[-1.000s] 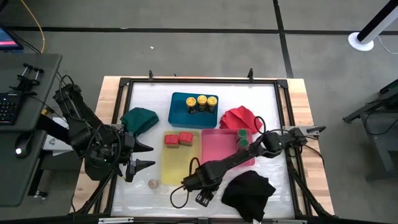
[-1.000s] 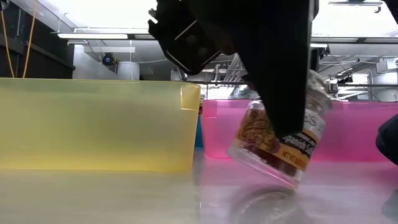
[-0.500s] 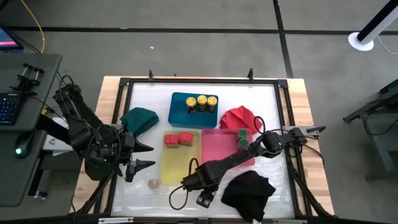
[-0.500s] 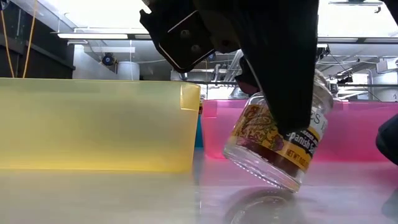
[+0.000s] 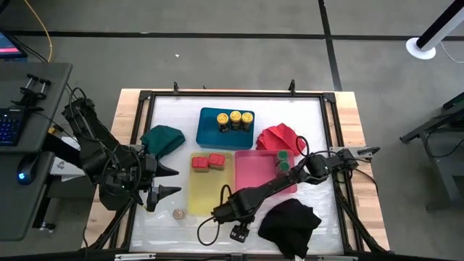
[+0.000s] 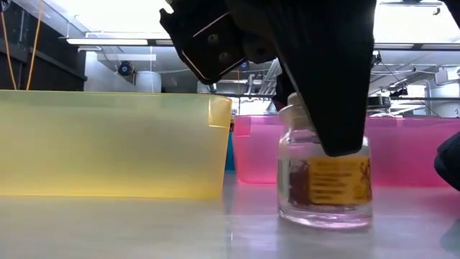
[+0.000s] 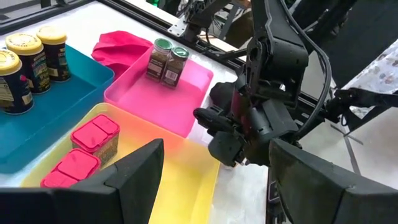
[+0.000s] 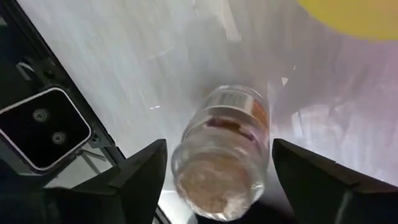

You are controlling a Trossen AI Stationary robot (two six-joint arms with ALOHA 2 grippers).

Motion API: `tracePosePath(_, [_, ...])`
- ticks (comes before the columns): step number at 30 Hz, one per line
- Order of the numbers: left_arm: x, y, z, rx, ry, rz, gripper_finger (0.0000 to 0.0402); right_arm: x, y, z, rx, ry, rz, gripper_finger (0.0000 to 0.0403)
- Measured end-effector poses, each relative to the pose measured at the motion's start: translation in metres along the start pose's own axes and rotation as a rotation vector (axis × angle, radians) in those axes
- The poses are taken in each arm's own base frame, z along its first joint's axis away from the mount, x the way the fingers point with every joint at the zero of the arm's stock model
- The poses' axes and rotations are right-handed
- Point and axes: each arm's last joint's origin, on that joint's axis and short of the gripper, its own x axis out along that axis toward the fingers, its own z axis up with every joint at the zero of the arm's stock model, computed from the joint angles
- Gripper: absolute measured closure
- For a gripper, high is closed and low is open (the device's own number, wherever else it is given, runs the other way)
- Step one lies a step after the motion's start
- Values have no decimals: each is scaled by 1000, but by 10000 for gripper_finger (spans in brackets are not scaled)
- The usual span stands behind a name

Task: Sort spices by type
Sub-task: Adjust the brown spice bottles on the table

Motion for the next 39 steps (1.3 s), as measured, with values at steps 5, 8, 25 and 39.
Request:
tracePosePath(5, [0, 0, 0, 8, -1, 2, 124, -16, 1, -6, -60, -24, -12, 116])
tracePosePath(8, [1, 0, 1, -1, -7, 5, 124, -35, 1, -17, -105, -71, -74, 116])
tracePosePath(25, [19, 10, 16, -37, -30, 75, 124, -69, 27, -103, -281, -223, -384, 128])
tracePosePath(39, [29, 18, 24, -63, -58, 135, 124, -28, 22, -76, -54, -406, -261, 400])
